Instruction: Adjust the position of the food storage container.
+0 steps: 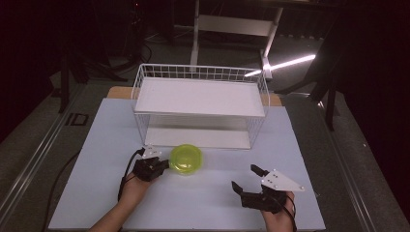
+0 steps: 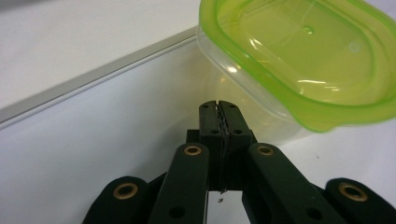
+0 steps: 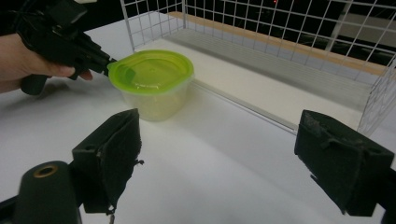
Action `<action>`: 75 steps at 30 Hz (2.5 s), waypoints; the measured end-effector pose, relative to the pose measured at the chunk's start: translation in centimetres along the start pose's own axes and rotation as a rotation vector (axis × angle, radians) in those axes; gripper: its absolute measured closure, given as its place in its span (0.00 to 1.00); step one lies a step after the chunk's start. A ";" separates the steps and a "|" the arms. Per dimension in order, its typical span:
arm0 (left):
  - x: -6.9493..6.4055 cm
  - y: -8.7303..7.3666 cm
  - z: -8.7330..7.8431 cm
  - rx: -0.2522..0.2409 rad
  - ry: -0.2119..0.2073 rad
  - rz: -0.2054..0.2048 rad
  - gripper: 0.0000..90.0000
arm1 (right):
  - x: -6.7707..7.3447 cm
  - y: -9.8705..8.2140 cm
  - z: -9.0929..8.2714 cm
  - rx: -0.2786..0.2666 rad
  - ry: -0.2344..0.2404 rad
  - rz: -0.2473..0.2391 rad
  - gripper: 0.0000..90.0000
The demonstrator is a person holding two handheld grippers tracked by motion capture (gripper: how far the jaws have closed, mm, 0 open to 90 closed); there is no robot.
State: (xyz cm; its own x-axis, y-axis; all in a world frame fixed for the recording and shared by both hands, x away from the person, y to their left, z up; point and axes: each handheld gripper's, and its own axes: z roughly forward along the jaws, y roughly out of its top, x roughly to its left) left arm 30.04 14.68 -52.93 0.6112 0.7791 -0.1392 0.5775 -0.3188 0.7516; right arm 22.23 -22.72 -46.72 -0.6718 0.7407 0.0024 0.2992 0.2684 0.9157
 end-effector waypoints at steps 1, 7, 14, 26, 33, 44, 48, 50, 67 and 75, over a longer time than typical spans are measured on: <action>0.0 -0.1 -0.1 0.002 -0.003 0.003 1.00 | 0.0 0.0 0.1 0.000 0.002 0.002 0.16; -0.6 -0.2 0.2 0.003 0.021 0.018 1.00 | 0.1 -0.1 0.2 0.002 0.020 -0.005 0.16; -0.8 0.2 0.8 -0.017 0.010 -0.009 1.00 | 0.2 -0.2 0.3 0.010 0.029 -0.008 0.16; -1.6 0.9 2.3 0.038 0.016 0.005 1.00 | -0.1 -0.3 0.3 0.012 0.035 0.004 0.16; -3.1 1.9 3.8 0.052 -0.012 0.028 1.00 | 0.0 -0.3 0.1 0.004 0.035 0.004 0.16; -4.6 3.0 5.5 0.067 -0.056 0.054 1.00 | 0.0 -0.3 0.0 0.007 0.031 0.005 0.16; -4.1 2.8 4.6 0.035 -0.065 0.028 1.00 | 0.0 -0.3 -0.1 0.003 0.029 0.001 0.16; -3.8 2.6 3.5 0.007 -0.085 0.028 0.96 | 0.0 -0.3 -0.1 0.002 0.029 0.003 0.16; -2.3 0.5 -3.2 -0.132 -0.217 -0.020 0.43 | 0.2 -0.1 -0.1 -0.001 0.033 -0.005 0.16; -3.5 0.4 -4.1 -0.145 -0.204 0.010 0.04 | 0.5 -0.1 0.2 0.003 0.040 -0.007 0.16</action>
State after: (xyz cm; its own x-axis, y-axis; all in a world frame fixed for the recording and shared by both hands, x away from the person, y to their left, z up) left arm 25.91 14.09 -49.46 0.7217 0.6464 -0.2475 0.4961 -0.2336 0.8362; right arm 22.00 -22.32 -46.90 -0.7003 0.7137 0.0116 0.2962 0.2758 0.9144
